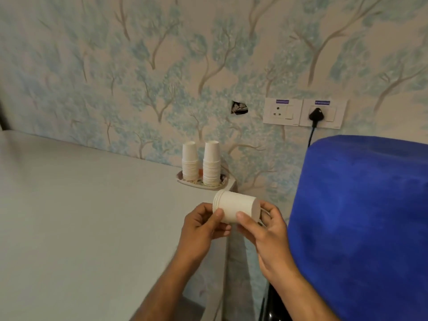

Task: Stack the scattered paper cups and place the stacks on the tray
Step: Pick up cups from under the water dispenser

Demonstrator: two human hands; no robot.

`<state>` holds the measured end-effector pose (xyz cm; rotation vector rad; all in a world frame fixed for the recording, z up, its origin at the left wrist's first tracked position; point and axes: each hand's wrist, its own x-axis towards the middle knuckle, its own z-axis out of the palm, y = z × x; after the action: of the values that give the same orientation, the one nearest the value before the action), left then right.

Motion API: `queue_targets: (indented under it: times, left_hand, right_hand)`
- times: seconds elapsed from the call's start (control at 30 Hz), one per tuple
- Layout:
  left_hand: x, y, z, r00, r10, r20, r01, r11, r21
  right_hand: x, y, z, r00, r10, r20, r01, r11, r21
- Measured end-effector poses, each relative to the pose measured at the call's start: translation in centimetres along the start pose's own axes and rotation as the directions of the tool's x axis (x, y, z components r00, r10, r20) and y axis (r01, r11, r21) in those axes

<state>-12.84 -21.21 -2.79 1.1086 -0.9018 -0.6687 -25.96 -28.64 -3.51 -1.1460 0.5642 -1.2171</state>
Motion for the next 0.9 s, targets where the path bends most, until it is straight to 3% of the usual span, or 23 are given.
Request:
queue_targets:
  times: [0.07,0.13,0.2,0.27,0.33,0.4,0.47,0.5,0.7,0.9]
  left_hand:
    - [2.5,-0.3,-0.7,0.997,-0.072,-0.008,0.071,0.993,-0.098]
    - [5.1,-0.8,-1.6,0.996,-0.086,-0.036,0.083,0.993,-0.080]
    - [7.6,-1.6,-2.8,0.996,-0.016,-0.089,0.027,0.992,0.126]
    - [9.7,-2.5,-4.3,0.991,0.092,-0.097,-0.046,0.916,0.398]
    - [11.8,-3.8,-6.4,0.987,0.150,-0.058,-0.077,0.761,0.644]
    - [13.6,-5.5,-8.8,0.991,0.132,0.017,-0.075,0.447,0.892]
    - [14.9,-7.2,-10.7,0.997,0.063,0.051,-0.059,0.134,0.989]
    - [15.3,-7.9,-11.3,0.999,0.023,0.048,-0.049,0.069,0.996]
    - [18.7,-9.4,-11.8,0.981,-0.192,0.028,-0.019,0.052,0.998]
    - [19.4,-9.7,-11.7,0.970,-0.245,0.011,-0.006,0.020,1.000]
  right_hand:
    - [2.7,0.8,2.6,0.996,-0.060,-0.062,0.058,0.998,-0.028]
    - [5.4,1.5,4.8,0.986,-0.111,-0.124,0.102,0.992,-0.075]
    - [8.1,2.0,6.5,0.976,-0.161,-0.150,0.132,0.974,-0.183]
    - [10.6,2.1,7.7,0.968,-0.209,-0.136,0.161,0.940,-0.302]
    - [13.3,1.7,9.0,0.963,-0.249,-0.105,0.191,0.901,-0.390]
    - [16.1,1.1,10.4,0.953,-0.297,-0.064,0.233,0.850,-0.472]
    - [19.1,0.5,12.0,0.944,-0.331,-0.004,0.273,0.784,-0.558]
    - [20.6,0.4,12.8,0.942,-0.334,0.025,0.284,0.755,-0.591]
    - [29.2,0.6,17.8,0.941,-0.297,0.160,0.309,0.570,-0.761]
    - [34.0,2.0,21.4,0.930,-0.250,0.269,0.348,0.364,-0.864]
